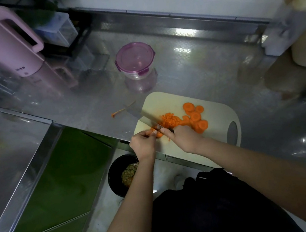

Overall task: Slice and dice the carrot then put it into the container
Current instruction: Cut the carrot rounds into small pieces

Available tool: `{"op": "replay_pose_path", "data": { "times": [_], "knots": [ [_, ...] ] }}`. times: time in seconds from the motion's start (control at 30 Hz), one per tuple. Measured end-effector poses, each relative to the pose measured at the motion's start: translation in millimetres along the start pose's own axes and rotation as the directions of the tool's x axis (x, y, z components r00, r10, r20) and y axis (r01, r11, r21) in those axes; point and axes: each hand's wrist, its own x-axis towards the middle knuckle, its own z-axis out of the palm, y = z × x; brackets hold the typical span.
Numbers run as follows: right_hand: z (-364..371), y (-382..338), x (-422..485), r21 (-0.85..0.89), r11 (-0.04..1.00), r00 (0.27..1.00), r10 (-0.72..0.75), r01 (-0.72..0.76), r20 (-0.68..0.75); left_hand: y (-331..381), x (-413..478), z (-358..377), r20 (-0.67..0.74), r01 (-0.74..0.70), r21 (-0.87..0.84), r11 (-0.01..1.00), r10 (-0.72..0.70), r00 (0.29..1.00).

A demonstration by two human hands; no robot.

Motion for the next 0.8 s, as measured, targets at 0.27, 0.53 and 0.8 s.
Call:
{"op": "replay_pose_path", "data": {
  "times": [0.27,0.53,0.8],
  "knots": [
    [15,-1,-7,-0.117,0.992,0.999,0.038,-0.037,0.006,4,-1,-3,0.012,-0.024,0.041,0.999,0.023,1.0],
    [18,-1,0,-0.026,1.0,1.0,0.008,-0.008,-0.009,2,4,-3,0.016,-0.001,0.032,0.999,0.001,1.0],
    [5,9,19,0.078,0.997,0.999,0.012,-0.008,-0.048,-6,8,-1,0.018,-0.016,-0.002,1.0,0.016,1.0]
  ]
}}
